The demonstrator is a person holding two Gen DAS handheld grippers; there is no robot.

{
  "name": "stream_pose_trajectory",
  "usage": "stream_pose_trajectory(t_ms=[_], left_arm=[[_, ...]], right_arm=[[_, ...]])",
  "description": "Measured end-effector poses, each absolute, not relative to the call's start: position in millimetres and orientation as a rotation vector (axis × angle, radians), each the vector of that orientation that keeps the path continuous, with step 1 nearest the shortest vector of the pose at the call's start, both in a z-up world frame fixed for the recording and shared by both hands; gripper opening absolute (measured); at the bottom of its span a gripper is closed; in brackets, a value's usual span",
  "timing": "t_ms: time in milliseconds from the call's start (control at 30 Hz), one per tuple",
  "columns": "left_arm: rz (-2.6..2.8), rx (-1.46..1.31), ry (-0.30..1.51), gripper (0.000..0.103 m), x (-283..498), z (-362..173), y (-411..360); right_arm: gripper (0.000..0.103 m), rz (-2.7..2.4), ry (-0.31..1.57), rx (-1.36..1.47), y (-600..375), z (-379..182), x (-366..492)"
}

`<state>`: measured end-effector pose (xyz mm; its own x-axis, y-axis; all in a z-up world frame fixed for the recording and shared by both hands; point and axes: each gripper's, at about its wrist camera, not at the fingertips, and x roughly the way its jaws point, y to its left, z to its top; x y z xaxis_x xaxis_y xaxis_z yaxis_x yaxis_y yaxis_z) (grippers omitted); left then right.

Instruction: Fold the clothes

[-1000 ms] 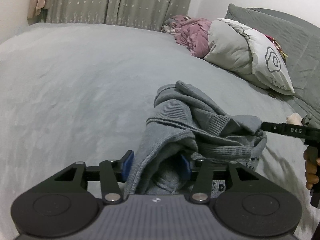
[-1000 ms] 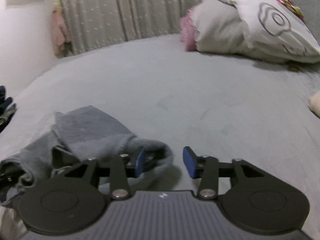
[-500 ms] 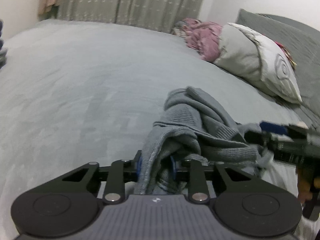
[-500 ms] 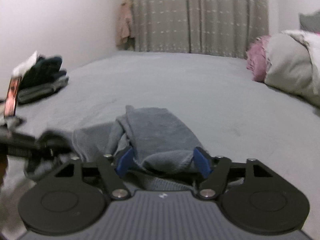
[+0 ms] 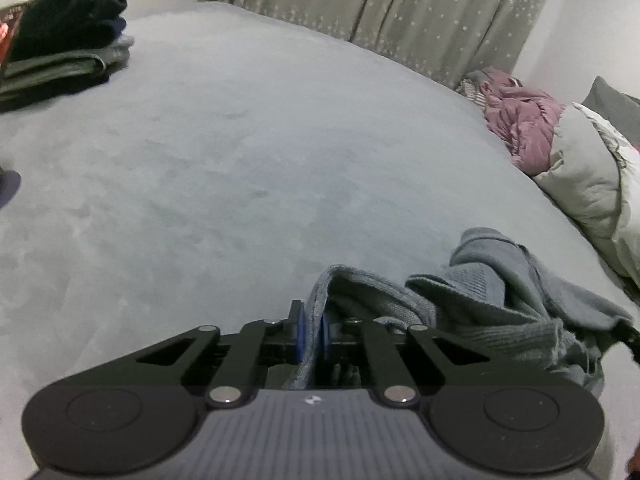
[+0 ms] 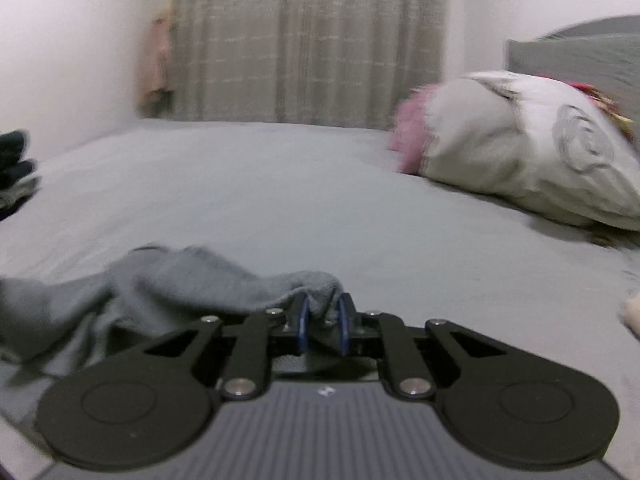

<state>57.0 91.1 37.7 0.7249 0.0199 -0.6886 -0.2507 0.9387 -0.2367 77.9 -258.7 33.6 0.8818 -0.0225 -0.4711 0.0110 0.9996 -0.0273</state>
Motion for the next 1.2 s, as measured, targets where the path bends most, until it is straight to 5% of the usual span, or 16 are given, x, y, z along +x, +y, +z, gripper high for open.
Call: stream_pose_trajectory(t_ms=[200, 433, 600, 1100, 1200], left_arm=[[0.179, -0.288, 0.706, 0.012, 55, 43, 95], [0.004, -0.343, 0.633, 0.050, 48, 59, 90], [-0.148, -0.381, 0.633, 0.069, 55, 60, 72], [-0.123, -0.073, 0.693, 0.073, 62, 29, 24], [-0.133, -0.079, 0.669, 0.038, 58, 26, 29]], right_arm=[[0.013, -0.151, 0.624, 0.094, -297, 22, 92], [0.044, -0.111, 0.633, 0.133, -293, 21, 86], [0.050, -0.017, 0.582, 0.131, -277, 31, 78], [0.059, 0.367, 0.543, -0.149, -176, 9, 44], [0.062, 0.392, 0.532, -0.184, -163, 7, 38]])
